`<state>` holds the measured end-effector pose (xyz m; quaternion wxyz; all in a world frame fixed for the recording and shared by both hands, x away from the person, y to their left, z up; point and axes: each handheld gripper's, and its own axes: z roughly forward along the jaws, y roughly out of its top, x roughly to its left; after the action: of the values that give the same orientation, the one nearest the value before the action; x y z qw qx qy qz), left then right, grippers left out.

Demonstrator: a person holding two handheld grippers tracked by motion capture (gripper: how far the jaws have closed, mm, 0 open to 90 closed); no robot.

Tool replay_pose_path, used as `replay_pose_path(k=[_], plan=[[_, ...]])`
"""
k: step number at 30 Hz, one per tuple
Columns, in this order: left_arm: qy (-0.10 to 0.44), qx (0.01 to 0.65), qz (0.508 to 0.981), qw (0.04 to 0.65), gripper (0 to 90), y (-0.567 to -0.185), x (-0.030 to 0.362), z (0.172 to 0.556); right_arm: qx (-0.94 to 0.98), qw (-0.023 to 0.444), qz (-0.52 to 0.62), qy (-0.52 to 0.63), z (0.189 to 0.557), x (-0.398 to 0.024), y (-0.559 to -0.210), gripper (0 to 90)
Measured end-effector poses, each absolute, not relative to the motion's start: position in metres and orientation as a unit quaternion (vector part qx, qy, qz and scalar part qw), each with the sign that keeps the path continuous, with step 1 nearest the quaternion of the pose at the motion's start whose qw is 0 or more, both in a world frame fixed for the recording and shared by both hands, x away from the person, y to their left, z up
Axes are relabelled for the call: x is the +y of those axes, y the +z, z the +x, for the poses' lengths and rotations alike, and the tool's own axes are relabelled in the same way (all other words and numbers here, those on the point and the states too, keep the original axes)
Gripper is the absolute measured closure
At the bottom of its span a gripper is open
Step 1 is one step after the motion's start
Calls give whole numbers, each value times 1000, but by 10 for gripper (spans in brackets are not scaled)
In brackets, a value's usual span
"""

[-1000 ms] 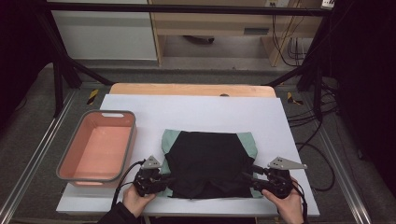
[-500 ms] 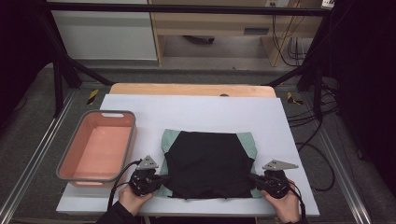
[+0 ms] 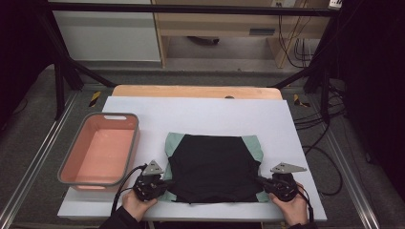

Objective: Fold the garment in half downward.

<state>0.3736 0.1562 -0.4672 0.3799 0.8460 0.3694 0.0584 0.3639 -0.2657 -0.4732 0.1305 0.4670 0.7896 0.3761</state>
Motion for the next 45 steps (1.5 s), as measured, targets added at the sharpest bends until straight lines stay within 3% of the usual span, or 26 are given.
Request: replay_pose_path(k=[3,10,13,19,28,45], plan=[[76,366,848,376,814,-466,156,373,788,147,458,384,364,-265,-471,766],[90,365,837,398,426,-457,161,379,770,179,442,424,366,-266,-462,429],[106,359,836,401,309,-453,159,381,768,183,429,438,370,-263,-457,306],[106,367,826,415,189,-445,161,389,766,174,425,449,376,-257,-449,165],[110,381,811,429,65,-436,164,401,770,172,419,450,387,-249,-443,101],[107,390,800,442,44,-427,168,424,773,165,409,456,396,-230,-442,48]])
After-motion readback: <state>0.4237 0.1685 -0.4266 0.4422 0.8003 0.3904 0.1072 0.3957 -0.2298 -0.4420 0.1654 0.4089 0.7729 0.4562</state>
